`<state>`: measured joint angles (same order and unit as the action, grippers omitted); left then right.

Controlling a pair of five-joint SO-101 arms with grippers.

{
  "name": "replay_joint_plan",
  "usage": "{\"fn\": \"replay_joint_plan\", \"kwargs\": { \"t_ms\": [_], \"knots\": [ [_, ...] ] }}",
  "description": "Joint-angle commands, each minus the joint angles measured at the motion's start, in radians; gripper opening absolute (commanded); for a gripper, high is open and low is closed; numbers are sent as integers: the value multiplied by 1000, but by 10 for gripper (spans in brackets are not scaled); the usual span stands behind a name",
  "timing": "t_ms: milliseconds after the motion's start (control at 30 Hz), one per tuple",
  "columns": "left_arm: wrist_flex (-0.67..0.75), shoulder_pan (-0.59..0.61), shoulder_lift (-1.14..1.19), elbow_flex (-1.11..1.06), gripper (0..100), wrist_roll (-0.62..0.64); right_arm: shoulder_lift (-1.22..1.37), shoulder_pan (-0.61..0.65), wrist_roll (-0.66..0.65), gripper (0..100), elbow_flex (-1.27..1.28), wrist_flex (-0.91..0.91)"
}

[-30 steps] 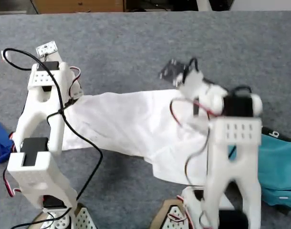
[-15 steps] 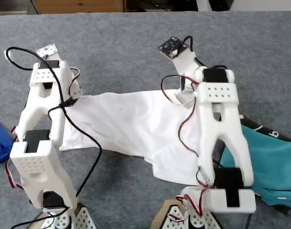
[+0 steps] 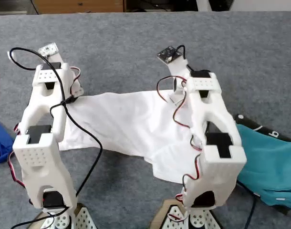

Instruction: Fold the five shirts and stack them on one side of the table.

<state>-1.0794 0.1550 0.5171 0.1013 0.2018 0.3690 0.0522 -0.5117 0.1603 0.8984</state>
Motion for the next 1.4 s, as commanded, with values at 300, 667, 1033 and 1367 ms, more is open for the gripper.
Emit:
{"fn": "replay_joint_plan", "kwargs": {
  "t_ms": [300,667,1033,1367],
  "knots": [
    [25,115,116,308,19,-11,120,-27,-26,16,-249,-20],
    [-298,83,205,698,19,-81,177,-51,-28,16,-510,176],
    [-680,40,203,810,19,-278,-143,50,-71,16,-371,285],
    [-640,-126,209,709,19,-272,-292,73,-31,16,113,-74]
  ]
}}
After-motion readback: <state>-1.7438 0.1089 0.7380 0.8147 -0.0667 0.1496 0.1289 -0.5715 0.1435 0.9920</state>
